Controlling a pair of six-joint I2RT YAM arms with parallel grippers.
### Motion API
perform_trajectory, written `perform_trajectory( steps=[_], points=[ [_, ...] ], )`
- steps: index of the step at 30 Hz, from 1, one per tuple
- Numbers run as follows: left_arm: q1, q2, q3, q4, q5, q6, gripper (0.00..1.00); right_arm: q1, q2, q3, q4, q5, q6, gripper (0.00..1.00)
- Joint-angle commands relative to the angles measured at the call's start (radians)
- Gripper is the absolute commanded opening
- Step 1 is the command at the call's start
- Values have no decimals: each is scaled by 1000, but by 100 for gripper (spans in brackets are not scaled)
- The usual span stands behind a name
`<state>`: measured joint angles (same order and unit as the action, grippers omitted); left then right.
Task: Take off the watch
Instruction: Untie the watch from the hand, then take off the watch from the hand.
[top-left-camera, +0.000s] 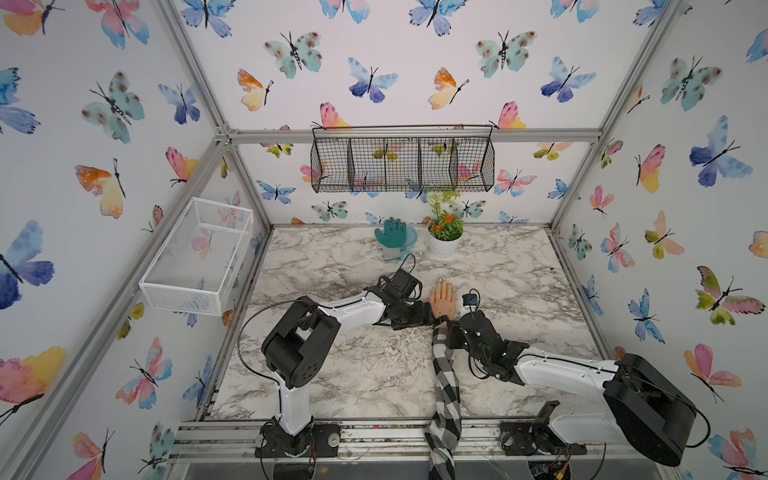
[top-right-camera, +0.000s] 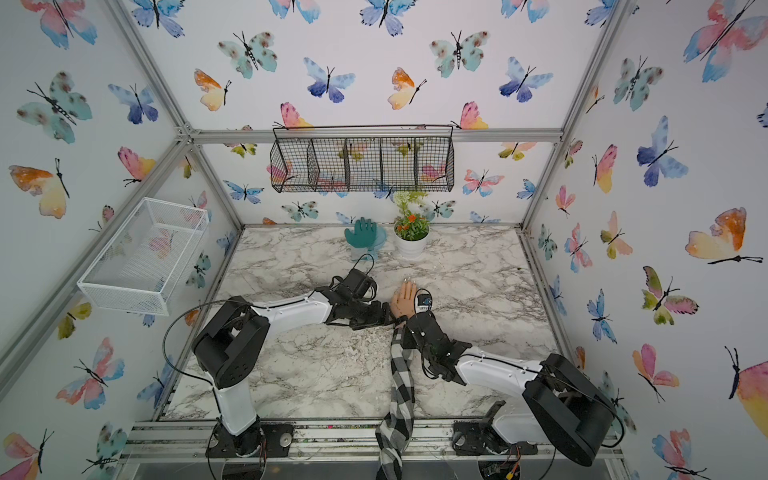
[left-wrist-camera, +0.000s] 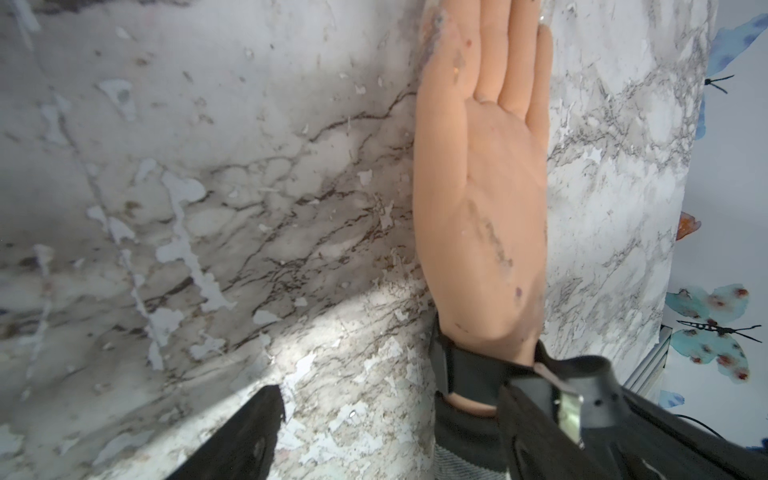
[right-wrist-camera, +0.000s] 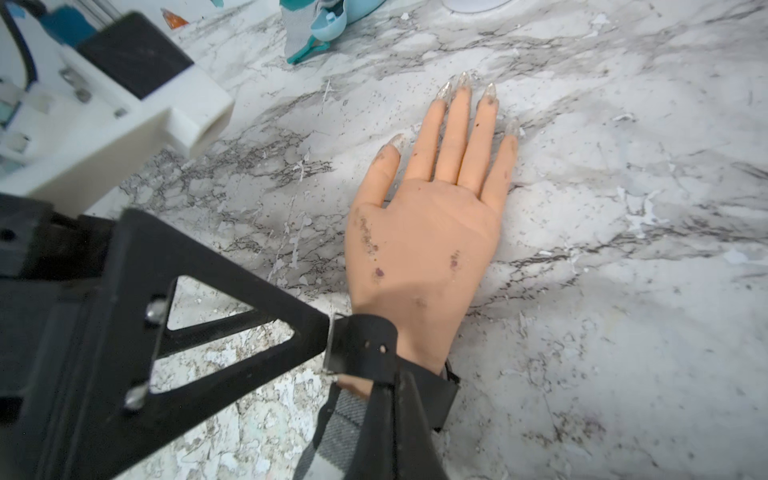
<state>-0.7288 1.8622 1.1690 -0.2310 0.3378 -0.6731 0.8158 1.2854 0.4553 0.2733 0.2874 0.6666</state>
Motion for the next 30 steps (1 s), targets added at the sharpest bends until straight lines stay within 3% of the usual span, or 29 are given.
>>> perform_trajectory(
  steps=[1,14,30],
  points=[
    [-6,11,1,-23,-18,17,83,-16,-53,-26,114,-14,88,3],
    [-4,-26,0,-22,-35,28,84,-21,-54,-8,88,-24,96,2],
    [1,-69,-15,-27,-40,32,86,-23,-155,48,-36,92,57,3]
  ],
)
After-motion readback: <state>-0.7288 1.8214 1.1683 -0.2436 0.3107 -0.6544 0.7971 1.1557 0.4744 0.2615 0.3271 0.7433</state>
